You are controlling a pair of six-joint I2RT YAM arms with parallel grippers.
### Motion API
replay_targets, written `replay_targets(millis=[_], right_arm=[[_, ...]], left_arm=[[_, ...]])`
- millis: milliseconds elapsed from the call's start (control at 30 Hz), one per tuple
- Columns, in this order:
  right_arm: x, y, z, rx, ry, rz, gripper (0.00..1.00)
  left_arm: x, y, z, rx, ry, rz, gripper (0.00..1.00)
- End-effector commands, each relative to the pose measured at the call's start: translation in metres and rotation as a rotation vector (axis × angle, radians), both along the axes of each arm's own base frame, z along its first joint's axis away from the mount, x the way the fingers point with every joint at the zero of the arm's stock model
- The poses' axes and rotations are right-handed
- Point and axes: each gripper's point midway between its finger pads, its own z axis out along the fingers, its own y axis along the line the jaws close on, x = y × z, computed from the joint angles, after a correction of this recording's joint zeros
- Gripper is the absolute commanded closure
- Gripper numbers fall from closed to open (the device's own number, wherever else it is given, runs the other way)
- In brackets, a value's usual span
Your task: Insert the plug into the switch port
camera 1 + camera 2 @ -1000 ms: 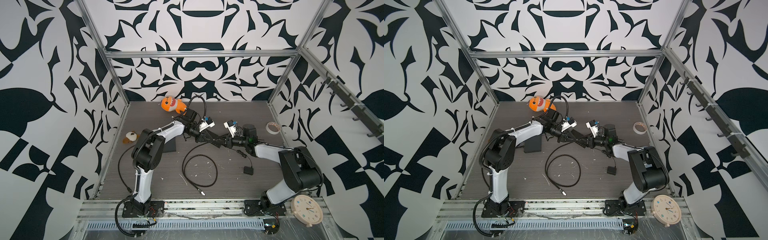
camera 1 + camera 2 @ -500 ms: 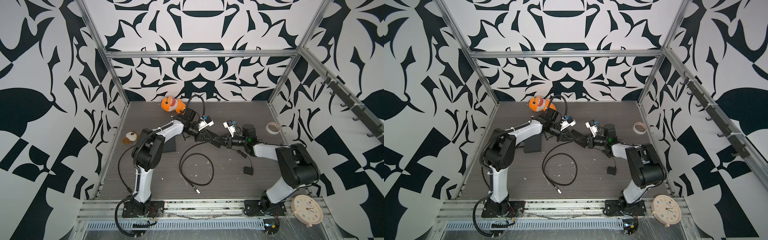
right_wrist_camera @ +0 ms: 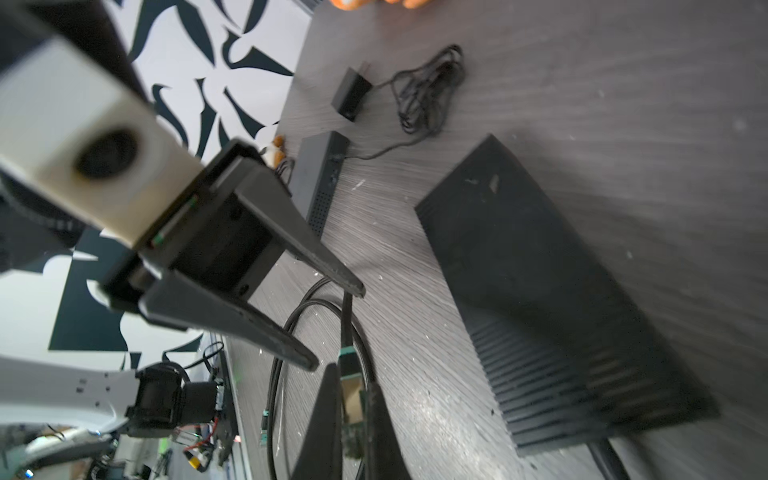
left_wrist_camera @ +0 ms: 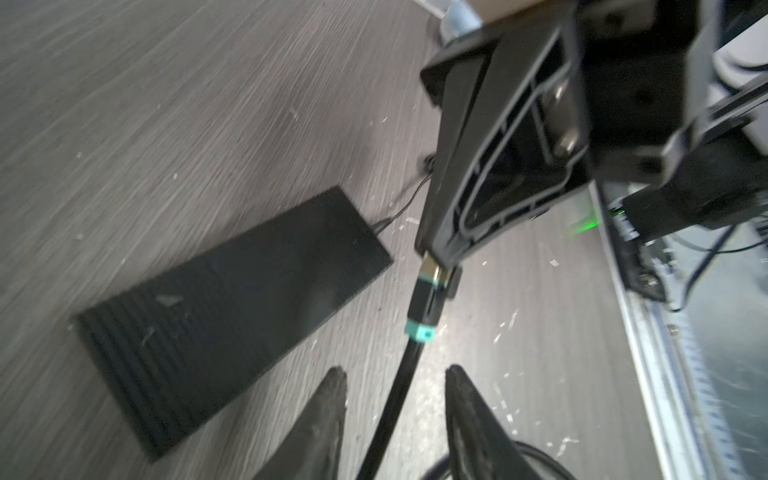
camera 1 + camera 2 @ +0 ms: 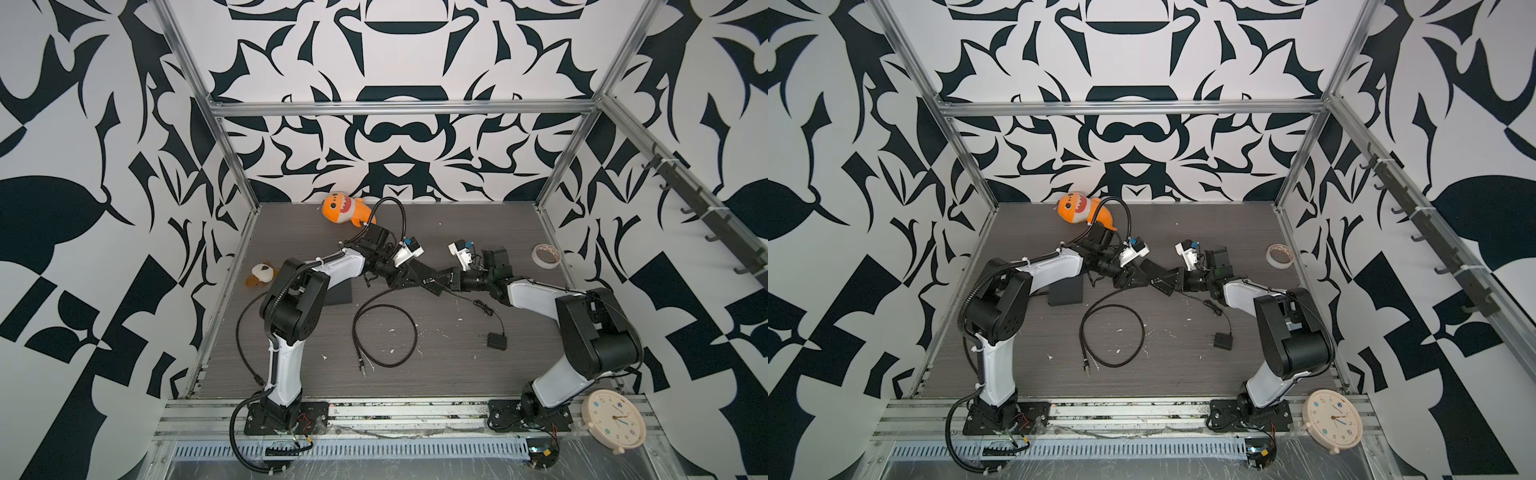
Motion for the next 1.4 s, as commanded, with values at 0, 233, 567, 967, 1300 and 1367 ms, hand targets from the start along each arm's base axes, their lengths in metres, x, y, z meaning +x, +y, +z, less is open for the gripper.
replay_targets(millis=[0, 233, 567, 967, 1300, 1367], right_arm=[[0.006, 0.0, 0.004, 0.019, 0.127, -0.063, 1.0], [0.005, -0.002, 0.005, 0.028, 0.247, -0.117, 1.0], [0.002, 0.0, -0.001, 0.047, 0.35, -0.144, 1.0], [0.002, 0.004, -0.009, 0.057, 0.394, -0.143, 1.0], [-0.001, 0.007, -0.01, 0.049, 0.392, -0.127, 1.0], [-0.001, 0.007, -0.008, 0.048, 0.384, -0.127, 1.0]], left_arm=[[0.006, -0.007, 0.006, 0.033, -0.149, 0.021, 0.56], [0.01, -0.016, -0.011, 0.107, -0.249, 0.034, 0.55], [0.006, -0.027, -0.012, 0.085, -0.293, 0.007, 0.73], [-0.004, -0.033, -0.011, 0.055, -0.29, -0.04, 0.79], [-0.006, -0.037, -0.013, 0.04, -0.296, -0.047, 0.76], [-0.007, -0.035, -0.013, 0.048, -0.291, -0.052, 0.84]])
